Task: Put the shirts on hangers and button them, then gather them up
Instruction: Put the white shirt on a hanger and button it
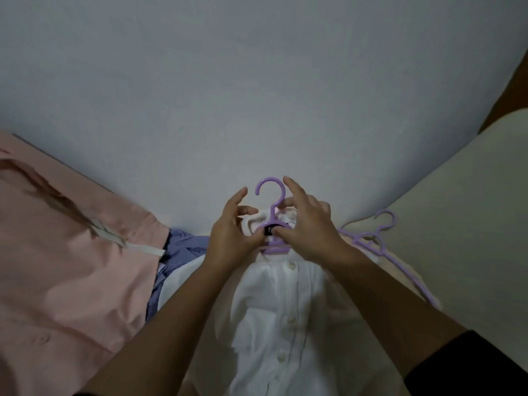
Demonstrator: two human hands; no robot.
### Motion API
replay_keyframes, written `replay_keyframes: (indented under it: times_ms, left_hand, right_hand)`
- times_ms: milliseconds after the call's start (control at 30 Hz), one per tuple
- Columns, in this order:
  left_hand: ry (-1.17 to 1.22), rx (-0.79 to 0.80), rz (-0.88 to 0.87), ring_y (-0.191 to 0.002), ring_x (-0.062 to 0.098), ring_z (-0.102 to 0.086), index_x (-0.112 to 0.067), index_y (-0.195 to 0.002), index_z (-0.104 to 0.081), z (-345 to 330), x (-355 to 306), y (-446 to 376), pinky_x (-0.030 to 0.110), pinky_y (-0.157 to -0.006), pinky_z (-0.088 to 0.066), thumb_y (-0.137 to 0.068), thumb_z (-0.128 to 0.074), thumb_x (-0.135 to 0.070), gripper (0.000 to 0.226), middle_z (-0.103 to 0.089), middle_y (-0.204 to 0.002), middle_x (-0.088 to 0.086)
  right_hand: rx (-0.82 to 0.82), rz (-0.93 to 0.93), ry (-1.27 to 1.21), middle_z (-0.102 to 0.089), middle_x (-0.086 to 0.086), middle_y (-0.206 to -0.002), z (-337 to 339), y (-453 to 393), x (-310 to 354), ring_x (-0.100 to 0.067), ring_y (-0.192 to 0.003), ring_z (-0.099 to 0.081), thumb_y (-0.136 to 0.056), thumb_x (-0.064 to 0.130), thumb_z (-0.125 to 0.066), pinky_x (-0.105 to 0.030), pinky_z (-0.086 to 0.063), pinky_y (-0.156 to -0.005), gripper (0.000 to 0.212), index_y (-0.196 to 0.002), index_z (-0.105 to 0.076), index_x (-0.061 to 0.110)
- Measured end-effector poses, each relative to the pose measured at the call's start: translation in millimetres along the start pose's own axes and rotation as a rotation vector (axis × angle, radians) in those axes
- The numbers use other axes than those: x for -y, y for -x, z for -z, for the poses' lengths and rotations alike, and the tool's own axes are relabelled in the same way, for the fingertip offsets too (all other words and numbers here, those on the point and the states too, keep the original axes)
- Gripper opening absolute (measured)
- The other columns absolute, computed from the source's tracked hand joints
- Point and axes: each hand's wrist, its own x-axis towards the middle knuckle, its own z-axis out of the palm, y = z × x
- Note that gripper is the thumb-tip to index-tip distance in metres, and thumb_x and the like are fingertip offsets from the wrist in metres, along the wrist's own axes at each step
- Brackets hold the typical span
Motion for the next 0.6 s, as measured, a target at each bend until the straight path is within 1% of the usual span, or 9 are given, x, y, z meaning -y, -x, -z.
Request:
replay_keyframes:
  times_ms: [67,133,167,267,333,433,500,567,600]
  left_hand:
    - [0.009,-0.017,-0.067,-0.085,-0.009,-0.059,-0.045,-0.132,-0.031,9,-22,1,0.004,-0.069,-0.043,-0.073,-0.081,-0.021,0.081,-0.059,-0.095,-0.019]
    - [0.006,-0.036,-0.123,-0.083,-0.011,-0.058,-0.044,-0.130,-0.032,20,-42,5,0.003,-0.068,-0.041,-0.074,-0.080,-0.020,0.078,-0.058,-0.095,-0.022]
    - [0.011,-0.041,-0.162,-0.083,-0.009,-0.058,-0.045,-0.130,-0.033,28,-56,8,0.003,-0.068,-0.041,-0.075,-0.080,-0.021,0.076,-0.058,-0.096,-0.021]
    - [0.042,-0.008,-0.199,-0.089,-0.004,-0.059,-0.047,-0.128,-0.037,41,-80,10,0.005,-0.072,-0.045,-0.077,-0.078,-0.024,0.069,-0.060,-0.103,-0.017]
    - [0.072,-0.014,-0.220,-0.090,-0.004,-0.060,-0.046,-0.129,-0.039,54,-101,16,0.005,-0.072,-0.046,-0.079,-0.077,-0.026,0.067,-0.059,-0.103,-0.018]
    - [0.097,-0.029,-0.272,-0.092,-0.002,-0.060,-0.042,-0.128,-0.043,71,-132,25,0.004,-0.072,-0.046,-0.080,-0.075,-0.024,0.061,-0.060,-0.104,-0.017]
    - [0.080,-0.048,-0.332,-0.097,-0.005,-0.058,-0.040,-0.123,-0.050,84,-151,29,0.002,-0.077,-0.044,-0.079,-0.076,-0.022,0.054,-0.060,-0.108,-0.017]
    - [0.045,-0.060,-0.413,-0.098,-0.007,-0.057,-0.037,-0.117,-0.057,98,-170,33,0.002,-0.081,-0.042,-0.077,-0.078,-0.018,0.050,-0.059,-0.108,-0.019]
    - [0.014,-0.061,-0.456,-0.098,-0.006,-0.056,-0.034,-0.116,-0.060,105,-179,36,0.002,-0.082,-0.041,-0.075,-0.079,-0.017,0.049,-0.058,-0.108,-0.019]
  right_hand:
    - [-0.012,0.054,0.036,-0.043,0.017,-0.103,23,-3,19,-0.002,-0.091,-0.030,-0.080,0.035,-0.072,-0.028,-0.029,-0.092,0.090,-0.146,-0.012,0.038]
    - [0.001,0.111,0.096,-0.049,0.012,-0.097,45,-5,36,-0.004,-0.092,-0.037,-0.080,0.036,-0.072,-0.027,-0.025,-0.090,0.090,-0.147,-0.012,0.034]
    - [-0.009,0.145,0.134,-0.052,0.009,-0.093,58,-3,47,-0.009,-0.094,-0.042,-0.080,0.036,-0.071,-0.028,-0.025,-0.091,0.090,-0.147,-0.012,0.032]
    - [0.009,0.182,0.131,-0.055,0.005,-0.081,79,1,68,-0.016,-0.087,-0.050,-0.081,0.025,-0.070,-0.034,-0.036,-0.097,0.086,-0.146,-0.014,0.029]
    - [-0.020,0.198,0.080,-0.053,0.001,-0.088,96,13,83,-0.018,-0.087,-0.049,-0.082,0.025,-0.070,-0.030,-0.043,-0.087,0.082,-0.143,-0.016,0.033]
    - [-0.111,0.284,0.184,-0.045,0.010,-0.102,126,25,103,-0.019,-0.093,-0.042,-0.081,0.035,-0.069,-0.028,-0.038,-0.080,0.080,-0.141,-0.017,0.036]
    - [-0.167,0.325,0.232,-0.044,0.012,-0.104,147,31,119,-0.018,-0.091,-0.043,-0.078,0.037,-0.071,-0.031,-0.039,-0.084,0.082,-0.140,-0.019,0.034]
    - [-0.233,0.382,0.272,-0.049,0.010,-0.103,169,37,134,-0.015,-0.090,-0.048,-0.075,0.037,-0.073,-0.033,-0.035,-0.089,0.081,-0.139,-0.024,0.030]
    - [-0.273,0.401,0.292,-0.050,0.010,-0.102,180,39,141,-0.015,-0.092,-0.050,-0.074,0.037,-0.074,-0.034,-0.033,-0.088,0.081,-0.139,-0.026,0.029]
